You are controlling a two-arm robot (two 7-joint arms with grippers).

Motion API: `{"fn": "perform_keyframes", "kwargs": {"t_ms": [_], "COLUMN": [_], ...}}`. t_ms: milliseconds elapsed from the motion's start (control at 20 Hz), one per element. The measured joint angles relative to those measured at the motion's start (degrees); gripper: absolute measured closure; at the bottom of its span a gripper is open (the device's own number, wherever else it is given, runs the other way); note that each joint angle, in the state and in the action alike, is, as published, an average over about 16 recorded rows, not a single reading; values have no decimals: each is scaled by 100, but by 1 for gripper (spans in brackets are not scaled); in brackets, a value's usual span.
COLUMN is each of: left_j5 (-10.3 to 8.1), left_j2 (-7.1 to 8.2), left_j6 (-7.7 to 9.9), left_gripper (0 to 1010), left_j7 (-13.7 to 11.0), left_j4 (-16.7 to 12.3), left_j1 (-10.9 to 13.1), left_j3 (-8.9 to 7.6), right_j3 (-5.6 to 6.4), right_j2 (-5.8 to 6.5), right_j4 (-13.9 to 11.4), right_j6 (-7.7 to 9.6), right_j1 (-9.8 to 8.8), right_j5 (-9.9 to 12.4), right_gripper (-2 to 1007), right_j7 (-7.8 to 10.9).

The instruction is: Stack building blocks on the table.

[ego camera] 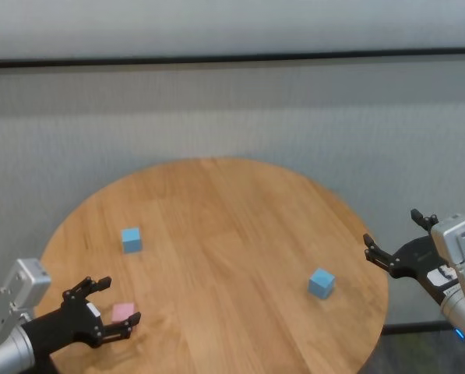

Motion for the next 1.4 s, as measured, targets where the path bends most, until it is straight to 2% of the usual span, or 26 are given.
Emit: {"fn": "perform_keyframes", "kwargs": {"t_ms": [700,1400], "left_j5": [79,72], "left_j2": [-290,-354], "left_j6": [-34,-18], "left_gripper": [9,9], "left_j7": [32,-28], "left_j4": [509,576], "left_j1": [-186,-158], "left_j3": [-49,-90], "right_j3": [0,0], "right_j2": [0,0], "right_j4": [0,0], "right_j6": [0,0], "right_j1": [0,0], "right_j5": [0,0], "right_gripper": [4,4], "right_j7": [0,0]}}
